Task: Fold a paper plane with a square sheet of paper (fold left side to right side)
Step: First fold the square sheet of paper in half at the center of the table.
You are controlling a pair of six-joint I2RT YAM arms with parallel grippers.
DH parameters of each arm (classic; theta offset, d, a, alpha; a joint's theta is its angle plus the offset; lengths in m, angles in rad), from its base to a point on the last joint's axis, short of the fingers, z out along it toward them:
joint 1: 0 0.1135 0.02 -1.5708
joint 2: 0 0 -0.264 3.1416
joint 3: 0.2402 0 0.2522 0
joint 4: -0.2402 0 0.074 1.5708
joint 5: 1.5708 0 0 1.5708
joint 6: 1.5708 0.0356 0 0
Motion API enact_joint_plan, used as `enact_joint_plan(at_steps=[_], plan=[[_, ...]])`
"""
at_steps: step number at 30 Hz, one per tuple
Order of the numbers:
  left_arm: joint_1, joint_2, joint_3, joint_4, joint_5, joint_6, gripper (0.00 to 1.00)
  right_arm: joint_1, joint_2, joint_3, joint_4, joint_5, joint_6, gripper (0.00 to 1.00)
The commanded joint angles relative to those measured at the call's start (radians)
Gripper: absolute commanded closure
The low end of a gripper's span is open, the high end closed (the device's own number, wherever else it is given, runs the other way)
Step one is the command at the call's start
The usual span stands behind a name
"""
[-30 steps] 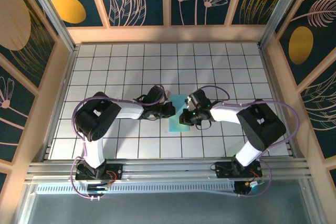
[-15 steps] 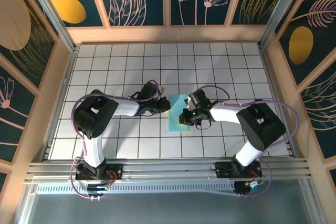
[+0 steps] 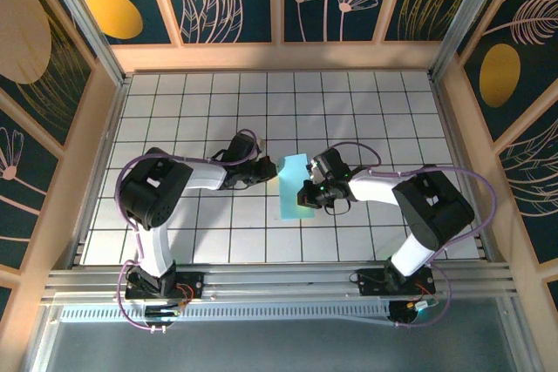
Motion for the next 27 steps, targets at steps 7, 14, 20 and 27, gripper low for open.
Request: enact_joint_plan(at_steps=[7,14,20,27], plan=[[-0.027,-0.081,-0.042,0.073,0.118,0.014,0.99,0.005,0.069,-0.046,-0.146,0.156,-0.024,1.00],[-0.066,0.033,0.047,0.090,0.168,0.002,0.98,0.004,0.072,-0.044,-0.146,0.155,-0.025,1.00],[-0.065,0.095,0.095,0.053,0.116,0.022,0.99,0.005,0.072,-0.039,-0.149,0.156,-0.027,1.00],[-0.058,0.124,0.101,0.017,0.056,0.044,0.99,0.004,0.077,-0.042,-0.150,0.157,-0.027,1.00]])
